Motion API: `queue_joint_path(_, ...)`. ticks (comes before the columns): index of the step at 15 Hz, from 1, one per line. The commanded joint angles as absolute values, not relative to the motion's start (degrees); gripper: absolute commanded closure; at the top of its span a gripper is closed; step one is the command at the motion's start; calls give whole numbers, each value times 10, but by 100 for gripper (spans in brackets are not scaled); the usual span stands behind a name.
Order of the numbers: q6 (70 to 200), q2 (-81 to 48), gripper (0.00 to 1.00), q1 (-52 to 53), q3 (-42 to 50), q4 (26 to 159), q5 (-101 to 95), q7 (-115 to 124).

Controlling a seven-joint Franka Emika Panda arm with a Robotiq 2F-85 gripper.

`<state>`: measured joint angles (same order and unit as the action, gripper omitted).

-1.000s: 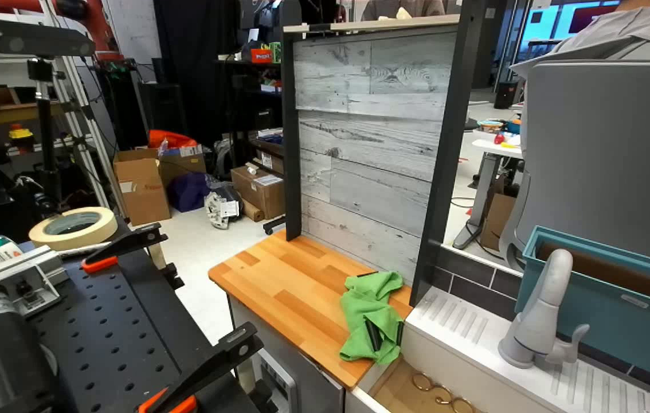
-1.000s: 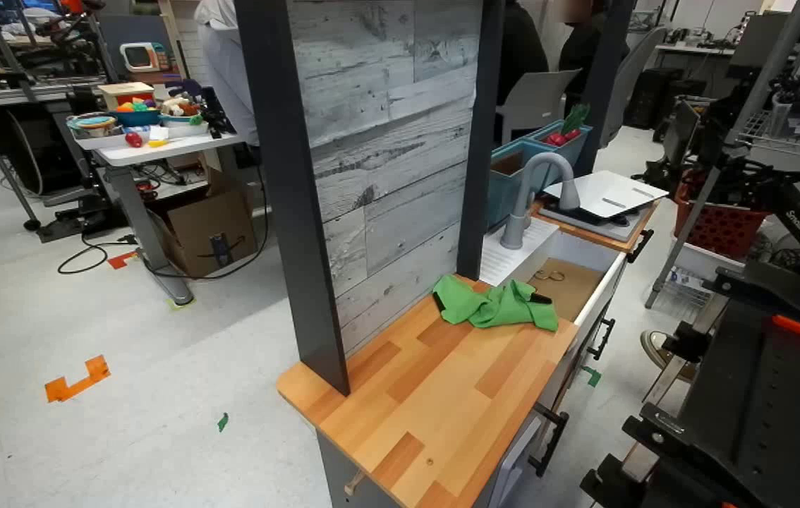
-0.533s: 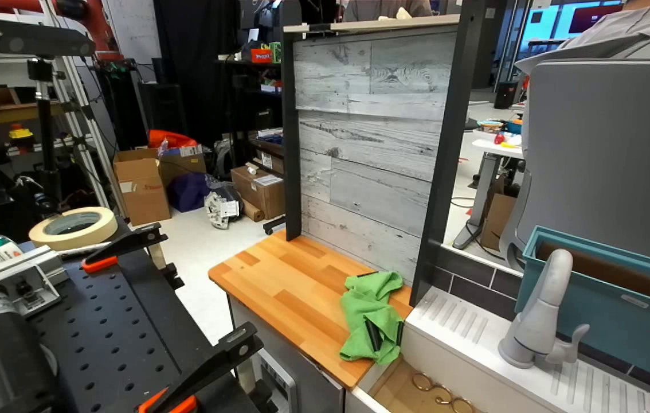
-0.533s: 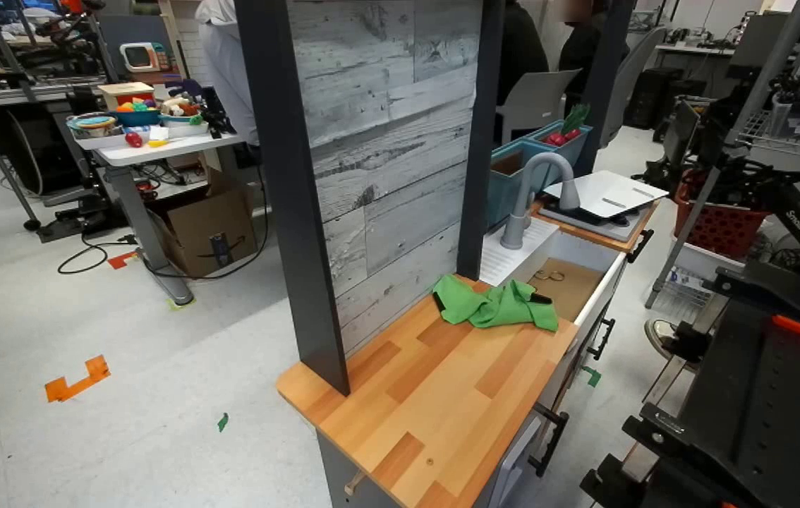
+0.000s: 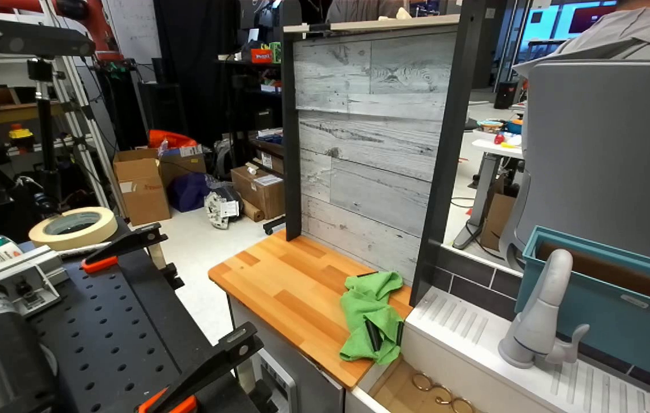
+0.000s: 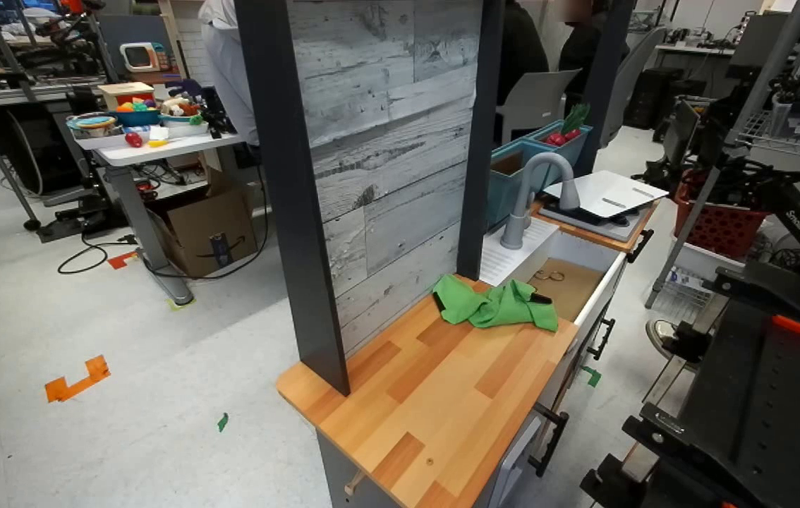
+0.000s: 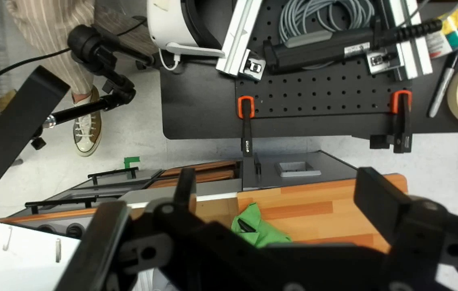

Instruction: Fold the cloth in half

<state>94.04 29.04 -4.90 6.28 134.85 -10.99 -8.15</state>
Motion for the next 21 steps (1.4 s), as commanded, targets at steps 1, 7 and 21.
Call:
queue_joint_path(1, 980, 219, 0, -50, 49, 1330, -76, 12)
queue_joint_path(7, 1174, 71, 0, -43, 18, 1339, -9, 174)
queue_joint_path(21, 1580, -151, 0, 4, 39, 1342, -42, 248)
